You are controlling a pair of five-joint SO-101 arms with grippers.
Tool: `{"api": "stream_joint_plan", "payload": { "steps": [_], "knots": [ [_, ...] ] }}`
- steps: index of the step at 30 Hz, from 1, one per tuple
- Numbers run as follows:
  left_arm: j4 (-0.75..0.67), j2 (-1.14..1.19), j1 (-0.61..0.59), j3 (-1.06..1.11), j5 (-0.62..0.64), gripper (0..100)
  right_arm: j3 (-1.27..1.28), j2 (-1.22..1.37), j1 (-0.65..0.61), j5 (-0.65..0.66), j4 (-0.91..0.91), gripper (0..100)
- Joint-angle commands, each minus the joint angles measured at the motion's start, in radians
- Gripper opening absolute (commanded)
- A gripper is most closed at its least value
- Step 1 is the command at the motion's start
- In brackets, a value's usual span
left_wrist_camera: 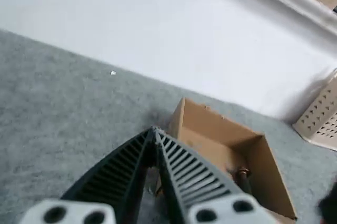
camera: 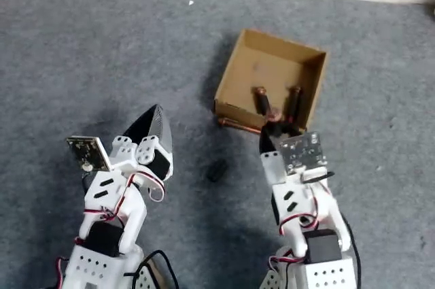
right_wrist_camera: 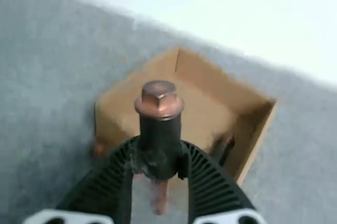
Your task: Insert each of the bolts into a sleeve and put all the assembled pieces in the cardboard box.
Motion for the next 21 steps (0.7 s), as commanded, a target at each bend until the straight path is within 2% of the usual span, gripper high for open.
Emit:
{"api": "stream_joint_plan", "payload": {
  "steps": [1,4,14,18,21],
  "knots": [
    [-0.023,0.004,-0.008,0.027,0.000,1,-0.143,0.150,0.013,-0.011,-0.001,0.6],
    [-0.021,0.004,-0.012,0.027,0.000,1,-0.252,0.374,0.016,-0.011,-0.104,0.6],
    [-0.020,0.004,-0.012,0.027,0.000,1,-0.458,1.188,0.062,-0.015,-0.641,0.6],
    [-0.020,0.004,-0.013,0.027,0.000,1,-0.582,1.409,0.104,-0.017,-0.653,0.6],
    [-0.020,0.004,-0.015,0.027,0.000,1,-0.654,1.504,0.119,-0.017,-0.587,0.9]
  ]
}}
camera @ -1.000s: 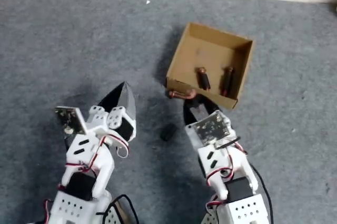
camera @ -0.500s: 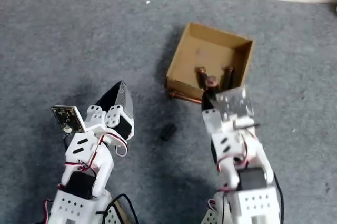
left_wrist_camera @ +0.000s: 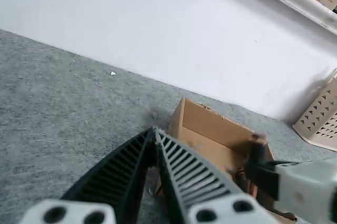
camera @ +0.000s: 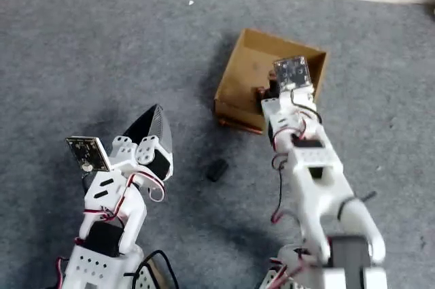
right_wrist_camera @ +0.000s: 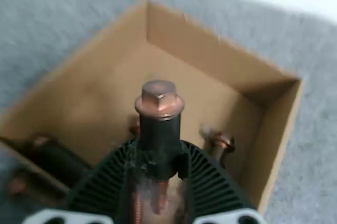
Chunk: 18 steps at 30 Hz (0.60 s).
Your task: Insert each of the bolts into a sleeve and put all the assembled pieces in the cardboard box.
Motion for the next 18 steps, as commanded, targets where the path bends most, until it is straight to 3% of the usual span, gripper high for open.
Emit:
{"api": "stream_joint_plan", "payload": {
  "steps": [1,6,14,18],
  "knots": [
    [-0.020,0.004,-0.021,0.027,0.000,1,-0.134,0.056,0.031,-0.011,0.051,2.0],
    [-0.025,-0.002,-0.073,0.024,0.000,1,-0.188,0.001,0.036,-0.011,0.268,15.2],
    [-0.025,-0.002,-0.162,0.001,0.005,1,-0.183,-0.358,-0.091,-0.015,0.654,15.8],
    [-0.021,-0.002,-0.216,-0.024,0.008,1,-0.185,-0.437,-0.188,-0.235,0.822,15.8]
  ]
}}
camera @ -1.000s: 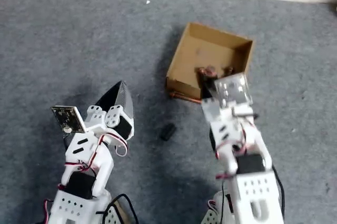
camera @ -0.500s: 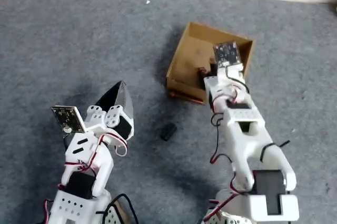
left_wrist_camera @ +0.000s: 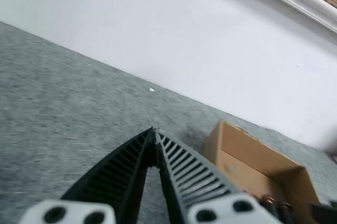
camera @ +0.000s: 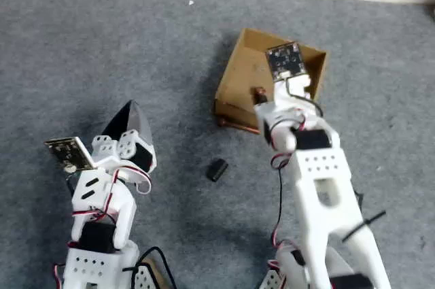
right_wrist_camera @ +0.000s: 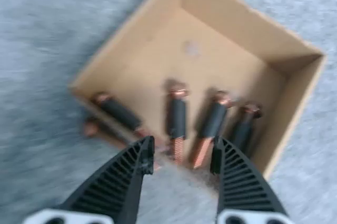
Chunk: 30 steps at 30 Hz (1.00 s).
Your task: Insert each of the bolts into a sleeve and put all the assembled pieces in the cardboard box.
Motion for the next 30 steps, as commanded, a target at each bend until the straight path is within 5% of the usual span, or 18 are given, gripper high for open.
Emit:
{"api": "stream_joint_plan", "payload": {
  "steps": [1,5,16,30],
  "knots": [
    [-0.021,-0.002,-0.068,-0.027,0.008,1,-0.047,-0.068,-0.094,-0.232,0.147,15.9],
    [-0.021,-0.002,-0.085,-0.038,0.009,1,-0.048,0.015,-0.203,-0.440,0.200,15.9],
    [-0.023,-0.002,-0.090,-0.038,0.009,1,-0.162,0.466,-0.337,-0.715,0.236,15.9],
    [-0.025,-0.002,-0.087,-0.038,0.009,1,-0.314,0.699,-0.380,-0.738,0.298,15.9]
  ]
}}
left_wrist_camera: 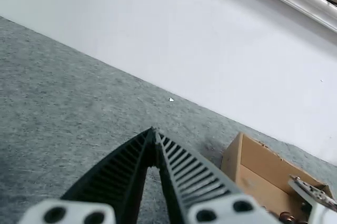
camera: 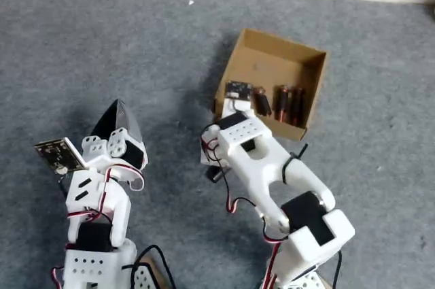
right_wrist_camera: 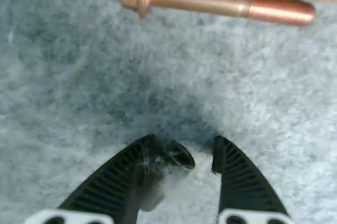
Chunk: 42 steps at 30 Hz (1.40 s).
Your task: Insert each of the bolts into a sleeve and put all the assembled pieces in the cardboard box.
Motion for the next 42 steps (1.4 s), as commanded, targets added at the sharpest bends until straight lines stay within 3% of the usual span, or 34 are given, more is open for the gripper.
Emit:
{"api": "stream_joint_plan", "payload": {
  "steps": [1,4,9,16,21,26,33,37,40,42],
  "knots": [
    [-0.025,-0.002,-0.010,-0.033,0.008,1,-0.016,0.005,-0.054,-0.006,0.007,15.9],
    [-0.025,-0.002,-0.010,-0.033,0.008,1,-0.016,0.005,-0.099,-0.006,0.007,14.6],
    [-0.025,-0.002,-0.010,-0.033,0.008,1,-0.018,0.004,-0.111,-0.003,0.010,0.0],
    [-0.025,-0.002,-0.010,-0.033,0.008,1,-0.050,-0.111,-0.047,0.126,0.186,0.4],
    [-0.021,0.001,-0.007,-0.033,0.008,1,-0.035,-0.320,0.058,0.222,0.197,0.4],
    [-0.021,0.005,0.102,-0.025,0.008,1,0.073,-0.489,0.166,0.287,0.093,0.4],
    [-0.011,0.007,0.189,-0.036,0.006,1,0.300,-0.634,0.344,0.295,-0.265,0.4],
    [0.199,0.008,0.283,-0.162,0.008,1,0.369,-0.670,0.395,0.288,-0.377,0.4],
    [0.359,0.008,0.348,-0.255,0.051,8,0.375,-0.677,0.424,0.287,-0.389,0.4],
    [0.388,0.008,0.377,-0.265,0.081,12,0.375,-0.677,0.443,0.287,-0.389,0.4]
  ]
}}
